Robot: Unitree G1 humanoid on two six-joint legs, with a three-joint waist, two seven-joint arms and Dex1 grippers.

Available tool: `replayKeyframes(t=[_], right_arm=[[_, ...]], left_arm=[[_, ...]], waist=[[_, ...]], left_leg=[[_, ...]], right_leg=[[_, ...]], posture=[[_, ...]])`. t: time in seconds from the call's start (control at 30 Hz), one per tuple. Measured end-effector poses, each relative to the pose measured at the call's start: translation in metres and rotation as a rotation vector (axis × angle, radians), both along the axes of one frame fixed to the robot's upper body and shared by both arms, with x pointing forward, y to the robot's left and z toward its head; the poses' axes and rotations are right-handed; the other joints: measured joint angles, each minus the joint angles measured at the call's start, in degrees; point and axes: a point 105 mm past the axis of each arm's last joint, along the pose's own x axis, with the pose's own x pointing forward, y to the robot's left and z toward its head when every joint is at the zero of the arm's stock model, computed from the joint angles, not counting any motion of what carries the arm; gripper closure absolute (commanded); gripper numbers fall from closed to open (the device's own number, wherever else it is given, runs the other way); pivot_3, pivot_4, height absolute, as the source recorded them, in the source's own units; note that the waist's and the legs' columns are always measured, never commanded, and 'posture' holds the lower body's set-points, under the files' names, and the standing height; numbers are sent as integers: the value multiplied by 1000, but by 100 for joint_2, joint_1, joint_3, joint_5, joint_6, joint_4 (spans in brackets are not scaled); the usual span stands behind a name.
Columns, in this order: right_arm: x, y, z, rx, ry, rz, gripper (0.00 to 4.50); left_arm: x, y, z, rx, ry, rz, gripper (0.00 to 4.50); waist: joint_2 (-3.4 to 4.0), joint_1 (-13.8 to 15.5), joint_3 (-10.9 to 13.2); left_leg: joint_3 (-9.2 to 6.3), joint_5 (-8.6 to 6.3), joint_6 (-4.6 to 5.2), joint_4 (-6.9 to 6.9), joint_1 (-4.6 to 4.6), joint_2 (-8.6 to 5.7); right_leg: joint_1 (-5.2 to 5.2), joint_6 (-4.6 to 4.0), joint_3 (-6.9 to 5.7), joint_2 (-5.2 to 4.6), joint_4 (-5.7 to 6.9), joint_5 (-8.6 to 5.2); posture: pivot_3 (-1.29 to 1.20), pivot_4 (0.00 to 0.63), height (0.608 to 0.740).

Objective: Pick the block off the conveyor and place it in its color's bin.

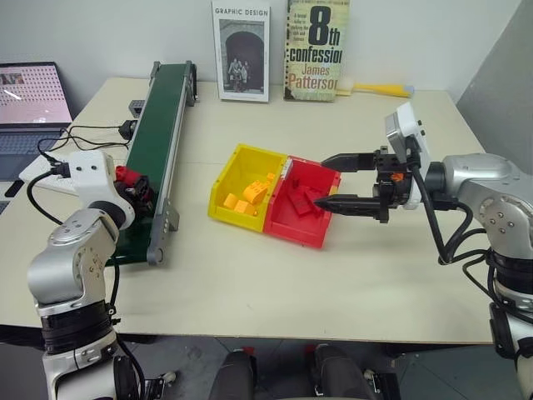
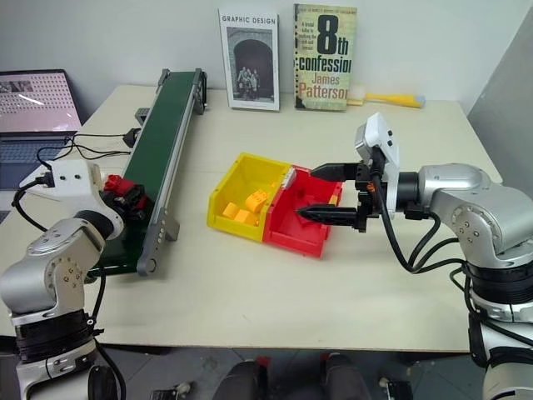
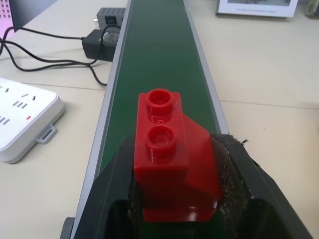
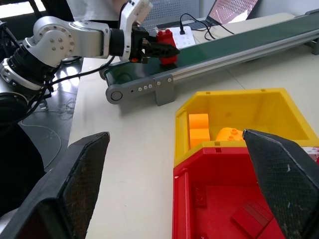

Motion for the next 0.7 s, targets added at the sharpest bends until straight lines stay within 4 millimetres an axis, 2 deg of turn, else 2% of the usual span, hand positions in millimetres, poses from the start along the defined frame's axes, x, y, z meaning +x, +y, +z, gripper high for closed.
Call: replayKeyframes(t=[0.1, 0.17, 0.23, 0.3, 0.4, 0.53, 0.6, 0.7], right_arm=[[5, -12, -3, -57, -32, -63, 0], [9, -23, -7, -112, -53, -119, 0], [13, -32, -10, -155, -72, -182, 0], [11, -42, -16, -198, -75, -227, 0], [4, -53, -27, -252, -68, -283, 0], [-8, -60, -29, -248, -64, -342, 0], [-15, -60, -28, -240, -69, -360, 0], [-24, -59, -31, -232, -58, -381, 0]], left_arm=[[7, -11, 17, 16, -28, -60, 2982], [14, -27, 35, 53, -60, -147, 2982], [20, -52, 50, 93, -81, -276, 2982], [25, -88, 55, 120, -78, -452, 2982], [29, -144, 54, 141, -59, -723, 2982], [23, -210, 44, 193, -40, -1051, 2982], [20, -234, 35, 226, -32, -1167, 2982], [27, -249, 17, 289, -5, -1236, 2982]], waist=[[-1, 27, 0], [-2, 46, 0], [-1, 53, 0], [-1, 59, 0], [-1, 90, 0], [0, 88, 0], [0, 73, 0], [0, 23, 0]], left_leg=[[-2, 0, 0, 1, -4, -5], [0, 0, 0, 1, -6, -8], [2, 1, -2, 1, -5, -8], [4, 2, -3, -1, -7, -9], [11, 3, -4, 1, -10, -11], [21, 2, -4, 0, -7, -9], [23, 2, -2, 0, -5, -8], [33, 0, 1, 0, -1, -8]], right_leg=[[4, 0, -11, 0, -5, 0], [5, 0, -14, 0, -11, 0], [6, 0, -8, 0, -16, 0], [7, 0, -6, 1, -19, 0], [8, 0, -10, 3, -23, 0], [7, 0, -5, 11, -21, 0], [7, 0, -1, 16, -18, 0], [7, 0, 7, 22, -15, 0]], posture=[[0, 150, 740], [0, 150, 740], [0, 150, 740], [0, 150, 740], [0, 150, 740], [0, 150, 740], [0, 150, 740], [0, 150, 740]])
